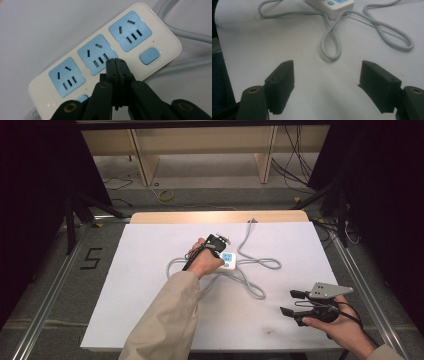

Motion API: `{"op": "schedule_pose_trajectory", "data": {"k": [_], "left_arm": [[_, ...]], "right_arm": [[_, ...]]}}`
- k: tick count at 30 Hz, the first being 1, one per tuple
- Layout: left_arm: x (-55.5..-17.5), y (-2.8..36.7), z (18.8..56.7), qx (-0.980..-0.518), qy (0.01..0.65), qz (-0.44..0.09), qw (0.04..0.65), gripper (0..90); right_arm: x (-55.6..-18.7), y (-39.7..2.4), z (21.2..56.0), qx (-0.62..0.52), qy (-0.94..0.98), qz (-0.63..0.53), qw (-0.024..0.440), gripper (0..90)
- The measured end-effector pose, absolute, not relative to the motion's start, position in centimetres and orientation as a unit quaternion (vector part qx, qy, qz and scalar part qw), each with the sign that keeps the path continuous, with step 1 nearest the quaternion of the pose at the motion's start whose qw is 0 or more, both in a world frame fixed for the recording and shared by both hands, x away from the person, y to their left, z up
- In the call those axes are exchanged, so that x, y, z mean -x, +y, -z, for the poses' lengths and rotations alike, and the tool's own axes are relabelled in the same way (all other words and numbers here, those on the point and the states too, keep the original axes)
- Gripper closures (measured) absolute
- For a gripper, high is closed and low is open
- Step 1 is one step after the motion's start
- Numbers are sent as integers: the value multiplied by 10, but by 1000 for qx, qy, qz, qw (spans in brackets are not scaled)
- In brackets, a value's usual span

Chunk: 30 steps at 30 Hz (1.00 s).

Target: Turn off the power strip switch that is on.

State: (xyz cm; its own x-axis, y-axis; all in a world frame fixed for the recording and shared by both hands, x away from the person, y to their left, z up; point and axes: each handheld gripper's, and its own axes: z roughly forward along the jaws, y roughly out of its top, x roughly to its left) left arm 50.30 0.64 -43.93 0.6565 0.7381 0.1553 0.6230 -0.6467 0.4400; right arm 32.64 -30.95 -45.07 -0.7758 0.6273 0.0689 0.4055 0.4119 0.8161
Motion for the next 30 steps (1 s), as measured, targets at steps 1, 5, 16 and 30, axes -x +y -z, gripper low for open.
{"op": "schedule_pose_trajectory", "data": {"k": [1, 5, 16, 30], "left_arm": [[-503, 7, 439, -893, 382, -162, 177, 900], [-503, 7, 439, -892, 382, -161, 177, 900], [-503, 7, 439, -890, 388, -160, 181, 900], [-504, 7, 439, -888, 392, -156, 183, 900]], "right_arm": [[-326, -309, 451, -311, 831, -444, 125, 285], [-326, -309, 451, -311, 831, -444, 124, 285], [-327, -310, 451, -311, 831, -444, 126, 285], [-327, -310, 450, -310, 831, -445, 126, 285]]}}
